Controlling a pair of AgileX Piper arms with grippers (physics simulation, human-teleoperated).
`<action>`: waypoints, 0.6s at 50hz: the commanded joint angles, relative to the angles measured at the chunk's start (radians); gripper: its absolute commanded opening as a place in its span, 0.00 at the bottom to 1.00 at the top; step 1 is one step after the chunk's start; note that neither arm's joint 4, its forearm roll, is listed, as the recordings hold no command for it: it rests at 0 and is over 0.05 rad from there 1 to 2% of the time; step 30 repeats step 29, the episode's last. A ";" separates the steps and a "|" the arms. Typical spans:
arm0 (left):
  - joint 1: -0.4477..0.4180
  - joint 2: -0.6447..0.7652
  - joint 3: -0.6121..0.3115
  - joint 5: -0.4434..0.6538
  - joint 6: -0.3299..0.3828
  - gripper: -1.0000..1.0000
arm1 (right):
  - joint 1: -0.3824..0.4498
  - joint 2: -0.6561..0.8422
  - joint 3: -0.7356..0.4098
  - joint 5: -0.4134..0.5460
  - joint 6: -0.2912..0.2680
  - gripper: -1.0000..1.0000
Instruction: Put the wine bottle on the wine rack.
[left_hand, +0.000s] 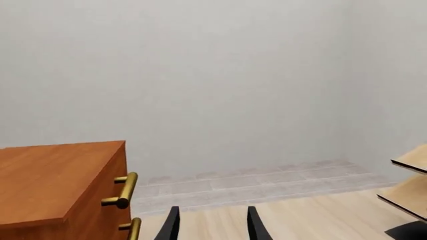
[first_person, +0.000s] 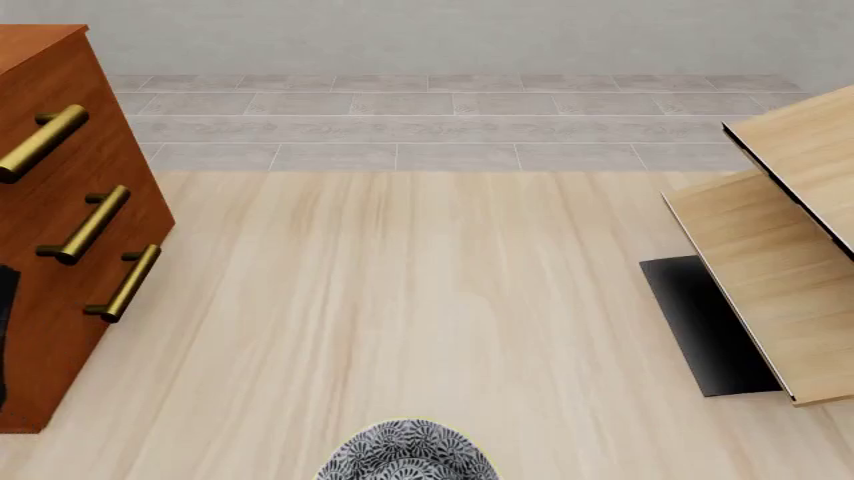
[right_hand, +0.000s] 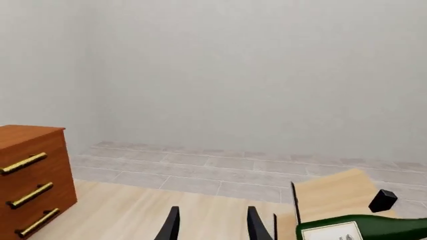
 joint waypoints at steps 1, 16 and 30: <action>-0.013 0.000 -0.054 0.017 0.004 1.00 | 0.038 -0.013 -0.108 0.056 -0.026 1.00; -0.023 0.000 -0.126 0.038 0.001 1.00 | 0.076 -0.013 -0.334 0.193 -0.074 1.00; -0.055 0.000 -0.190 0.053 0.043 1.00 | 0.141 -0.013 -0.316 0.217 -0.106 1.00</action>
